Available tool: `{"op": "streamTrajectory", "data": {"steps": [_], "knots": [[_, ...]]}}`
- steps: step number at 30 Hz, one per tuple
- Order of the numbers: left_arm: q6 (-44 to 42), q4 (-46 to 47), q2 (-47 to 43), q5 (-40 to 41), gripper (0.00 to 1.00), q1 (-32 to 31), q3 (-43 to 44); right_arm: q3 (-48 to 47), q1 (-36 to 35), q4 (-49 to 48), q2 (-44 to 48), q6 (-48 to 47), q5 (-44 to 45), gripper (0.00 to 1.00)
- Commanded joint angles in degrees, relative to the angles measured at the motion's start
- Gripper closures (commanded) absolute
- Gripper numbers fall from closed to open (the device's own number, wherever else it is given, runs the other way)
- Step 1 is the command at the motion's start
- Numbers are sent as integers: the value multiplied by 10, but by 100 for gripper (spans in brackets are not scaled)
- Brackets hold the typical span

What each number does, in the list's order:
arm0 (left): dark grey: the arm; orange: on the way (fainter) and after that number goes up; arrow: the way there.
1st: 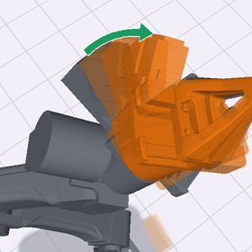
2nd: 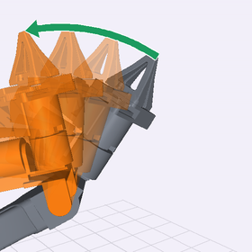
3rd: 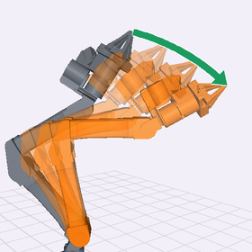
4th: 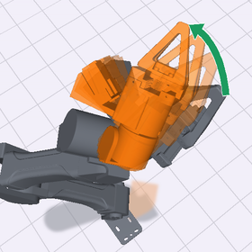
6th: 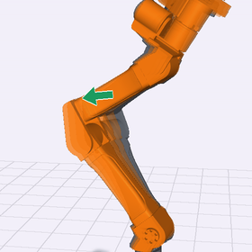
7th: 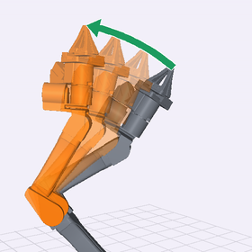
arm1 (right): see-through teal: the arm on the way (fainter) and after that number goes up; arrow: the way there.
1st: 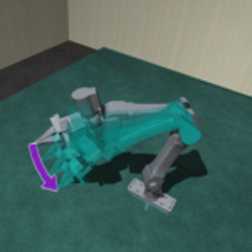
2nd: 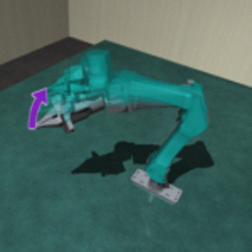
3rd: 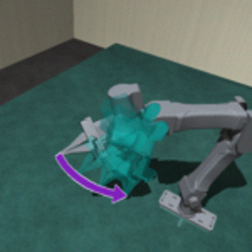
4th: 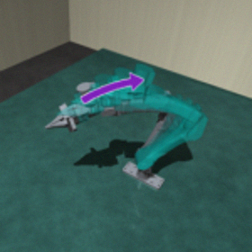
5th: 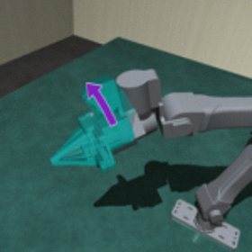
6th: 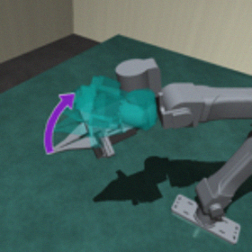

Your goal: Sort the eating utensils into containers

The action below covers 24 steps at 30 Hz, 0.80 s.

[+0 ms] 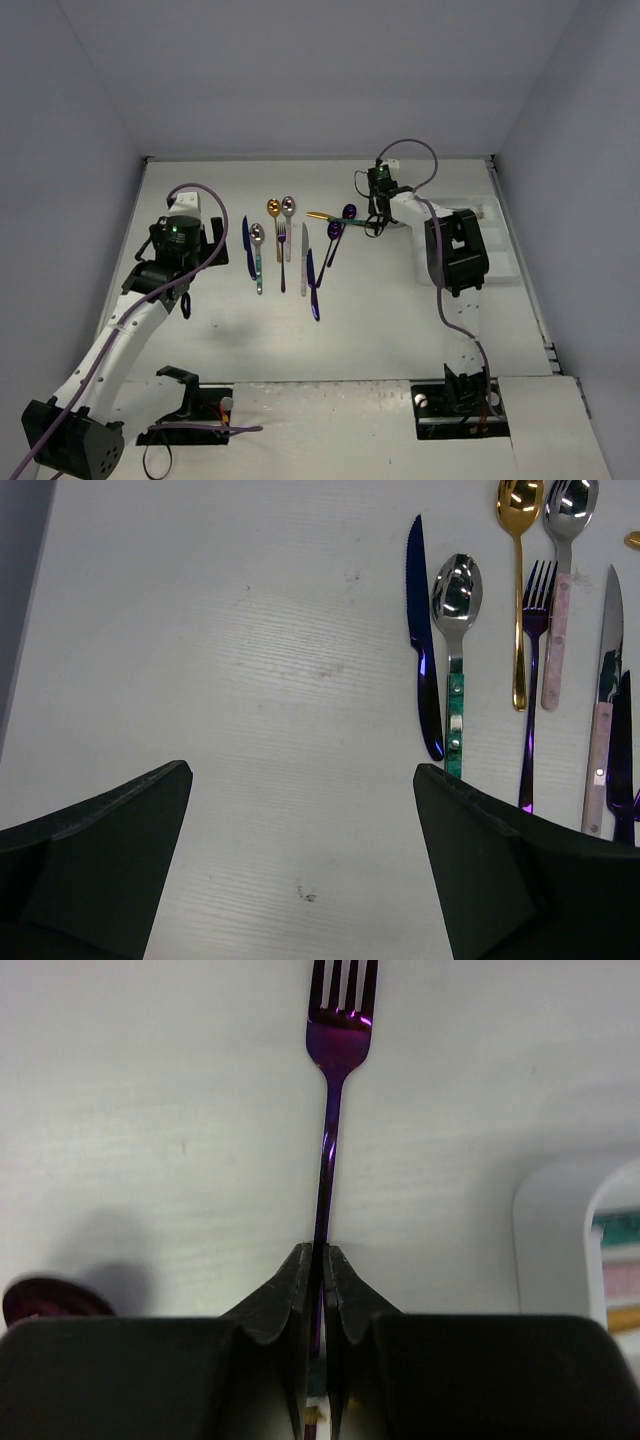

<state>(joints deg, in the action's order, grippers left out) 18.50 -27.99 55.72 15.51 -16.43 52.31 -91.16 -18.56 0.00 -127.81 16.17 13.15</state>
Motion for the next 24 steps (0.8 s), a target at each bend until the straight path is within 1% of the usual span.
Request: {"op": "streamTrajectory", "data": {"steps": [1, 3, 6, 9, 11, 13, 15, 18, 24], "knots": [[4, 26, -3, -7, 8, 3, 11, 98, -23, 103, 43, 22, -53, 100], [5, 26, -3, -7, 8, 3, 11, 123, -31, 105, 61, 29, -66, 100], [5, 26, -4, -8, 8, 3, 10, 153, -45, 113, 88, 35, -64, 100], [5, 27, -5, -11, 8, 3, 11, 163, -46, 114, 107, 41, -42, 100], [5, 27, -5, -12, 8, 3, 11, 150, -45, 116, 111, 42, -16, 97], [5, 27, -5, -12, 8, 3, 11, 125, -41, 116, 108, 43, -4, 88], [5, 27, -4, -13, 8, 3, 11, 102, -36, 116, 92, 47, -5, 83], [5, 26, -5, -12, 8, 3, 11, 70, -23, 116, 71, 55, -19, 82], [4, 25, -7, -9, 8, 3, 11, 37, -9, 119, 45, 54, -35, 82]]}}
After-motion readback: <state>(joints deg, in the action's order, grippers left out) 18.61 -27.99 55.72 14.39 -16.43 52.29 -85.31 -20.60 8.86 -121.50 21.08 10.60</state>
